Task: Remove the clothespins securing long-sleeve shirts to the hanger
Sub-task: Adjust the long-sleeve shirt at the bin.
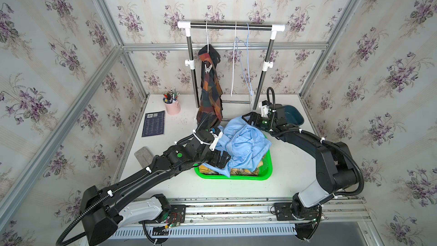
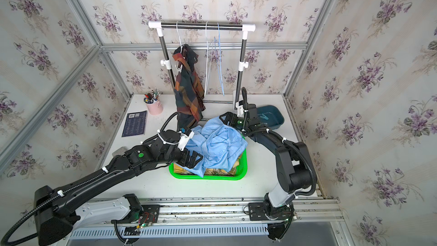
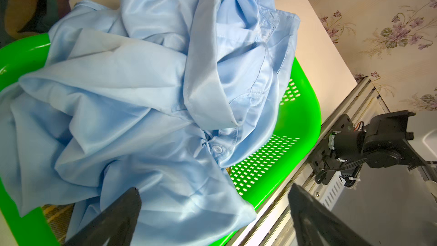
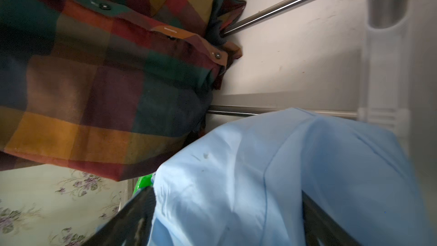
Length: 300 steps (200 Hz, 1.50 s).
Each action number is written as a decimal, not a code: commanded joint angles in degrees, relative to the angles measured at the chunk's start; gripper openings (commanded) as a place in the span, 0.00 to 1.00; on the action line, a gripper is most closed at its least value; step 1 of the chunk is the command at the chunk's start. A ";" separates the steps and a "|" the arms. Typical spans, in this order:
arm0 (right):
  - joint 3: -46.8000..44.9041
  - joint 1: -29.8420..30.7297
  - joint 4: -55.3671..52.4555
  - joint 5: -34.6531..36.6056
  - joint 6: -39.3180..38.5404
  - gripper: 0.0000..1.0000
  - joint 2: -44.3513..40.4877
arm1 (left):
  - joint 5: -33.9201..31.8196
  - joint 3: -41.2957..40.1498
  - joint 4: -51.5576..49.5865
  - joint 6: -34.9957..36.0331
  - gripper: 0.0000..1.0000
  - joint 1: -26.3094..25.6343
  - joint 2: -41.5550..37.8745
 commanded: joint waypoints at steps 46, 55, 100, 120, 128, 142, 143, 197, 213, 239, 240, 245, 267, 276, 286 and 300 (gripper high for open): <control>-7.38 2.48 13.73 -14.96 5.84 0.47 -3.90 | 0.11 1.85 -0.49 1.61 0.99 0.06 1.49; -8.50 2.98 13.35 -15.50 5.55 0.38 -6.11 | -0.38 2.07 -0.44 1.86 0.99 0.07 1.58; -15.30 5.59 6.23 -15.27 3.59 0.01 -20.39 | -2.65 2.21 -0.59 2.21 0.99 0.14 2.46; -21.78 8.05 6.18 -13.34 5.12 0.00 -25.01 | -3.69 2.56 -0.63 2.10 0.99 0.66 2.16; -25.06 9.42 7.78 -12.80 6.65 0.00 -26.07 | -4.51 2.73 -0.76 1.91 0.99 1.10 1.72; -29.98 12.76 9.96 -10.68 9.27 0.00 -27.42 | -4.84 3.02 -0.97 1.76 0.99 2.34 0.53; -29.98 13.05 9.97 -10.29 9.55 0.00 -27.51 | -4.84 3.03 -1.00 1.73 0.99 2.48 0.35; -38.22 19.70 15.46 2.09 12.18 0.16 -21.40 | -8.52 12.51 -7.54 6.91 0.99 4.39 -2.58; -35.03 18.47 12.75 4.76 11.57 0.43 -20.33 | -10.34 17.62 -9.26 8.51 0.99 4.37 -1.56; -30.15 19.07 5.38 12.10 8.11 0.70 -30.21 | -16.32 24.33 -10.26 10.43 0.99 5.01 -0.29; -29.94 19.01 5.00 12.35 7.95 0.70 -30.53 | -16.56 24.50 -10.26 10.45 0.99 5.09 -0.23; -28.67 19.04 2.74 13.45 6.96 0.74 -32.45 | -17.61 25.99 -10.20 10.66 0.99 5.59 0.31; -23.42 19.05 -6.26 14.77 4.10 0.84 -38.07 | -19.17 33.07 -9.96 11.27 0.99 8.50 4.00; -21.79 19.04 -9.07 14.29 3.84 0.85 -39.91 | -18.62 36.18 -9.62 11.33 0.99 10.19 5.82; -20.99 19.05 -10.90 13.67 4.14 0.88 -42.33 | -18.09 39.07 -9.55 11.36 0.99 12.04 8.00; -20.59 19.00 -13.57 14.25 5.09 0.91 -45.60 | -17.06 43.00 -9.61 11.44 0.99 14.27 11.05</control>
